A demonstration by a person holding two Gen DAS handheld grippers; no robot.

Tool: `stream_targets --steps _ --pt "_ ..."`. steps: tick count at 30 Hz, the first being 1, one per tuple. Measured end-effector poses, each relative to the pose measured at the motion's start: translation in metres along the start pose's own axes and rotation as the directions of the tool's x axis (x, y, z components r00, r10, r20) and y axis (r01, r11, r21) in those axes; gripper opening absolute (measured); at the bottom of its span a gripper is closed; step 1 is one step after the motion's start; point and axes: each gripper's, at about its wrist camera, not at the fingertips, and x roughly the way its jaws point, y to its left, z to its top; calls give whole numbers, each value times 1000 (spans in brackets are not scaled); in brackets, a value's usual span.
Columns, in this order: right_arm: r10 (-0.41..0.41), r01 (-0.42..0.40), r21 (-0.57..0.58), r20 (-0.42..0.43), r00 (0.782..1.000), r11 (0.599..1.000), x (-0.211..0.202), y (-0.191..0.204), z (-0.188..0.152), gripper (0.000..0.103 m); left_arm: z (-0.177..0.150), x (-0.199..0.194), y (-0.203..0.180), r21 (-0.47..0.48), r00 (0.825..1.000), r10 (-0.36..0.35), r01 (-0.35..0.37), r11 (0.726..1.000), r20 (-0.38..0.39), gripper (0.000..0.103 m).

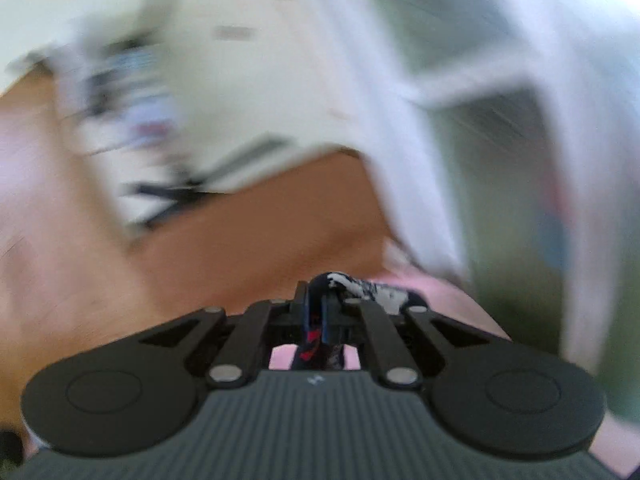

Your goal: Fold small clothes

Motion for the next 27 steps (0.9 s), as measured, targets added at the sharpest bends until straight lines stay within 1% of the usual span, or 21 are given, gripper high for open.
stream_targets --steps 2,4,6,8,9,10,11,12,13,14,15,17,18,19,21,22,23,24,25,26,27 --pt "127 -126 -115 5 992 985 -1 49 2 8 2 -5 6 -40 1000 -23 24 999 10 88" --pt "250 -245 -234 -11 968 941 -2 100 -7 8 6 -22 19 -105 998 -45 51 993 54 88" --pt "391 -390 -410 -86 916 824 -13 157 -37 8 9 -49 37 -155 992 -27 47 987 124 89" --pt "477 -511 -590 -230 848 625 -26 204 -87 9 11 -73 53 -180 985 46 -15 983 168 92" --pt "487 -572 -667 -341 804 478 -33 223 -125 9 12 -82 62 -192 980 84 -49 980 178 93" --pt "461 -614 -704 -439 771 357 -36 234 -157 10 12 -87 69 -206 977 116 -78 976 177 93" --pt "398 -646 -729 -535 745 227 -37 240 -193 12 12 -90 78 -225 975 148 -109 968 163 93" --pt "334 -640 -758 -575 747 126 -39 238 -226 12 12 -90 84 -240 975 163 -125 963 148 93" --pt "384 -563 -822 -495 779 82 -51 228 -242 20 12 -90 88 -250 976 168 -130 959 137 93" --pt "396 -521 -851 -459 795 61 -58 222 -245 26 12 -89 91 -253 977 167 -130 959 131 93" --pt "386 -535 -840 -468 795 84 -61 215 -235 34 13 -87 91 -248 977 169 -134 959 128 93" --pt "397 -624 -749 -514 760 224 -59 195 -199 41 20 -80 91 -229 978 172 -142 963 119 93" --pt "400 -637 -709 -512 760 302 -55 181 -178 41 25 -75 89 -222 979 168 -140 965 113 93" --pt "387 -622 -693 -494 779 366 -49 169 -162 41 30 -70 88 -217 981 158 -132 967 109 93" --pt "330 -546 -656 -435 838 521 -28 147 -130 42 43 -56 87 -221 986 129 -104 970 106 93" --pt "298 -507 -626 -414 860 592 -16 138 -118 43 49 -46 86 -225 988 117 -92 970 101 94" --pt "259 -460 -575 -399 880 676 2 128 -104 48 55 -38 86 -228 990 105 -83 970 89 95" --pt "233 -430 -523 -400 886 736 16 118 -97 55 60 -28 85 -234 992 106 -86 968 72 95" --pt "217 -413 -481 -411 886 773 24 111 -96 57 66 -18 85 -242 992 110 -94 966 54 95" --pt "206 -403 -431 -435 877 807 40 105 -95 61 69 -10 85 -248 993 112 -98 964 43 93" --pt "210 -412 -370 -478 853 833 55 100 -96 62 73 -1 84 -254 993 114 -102 962 33 91"
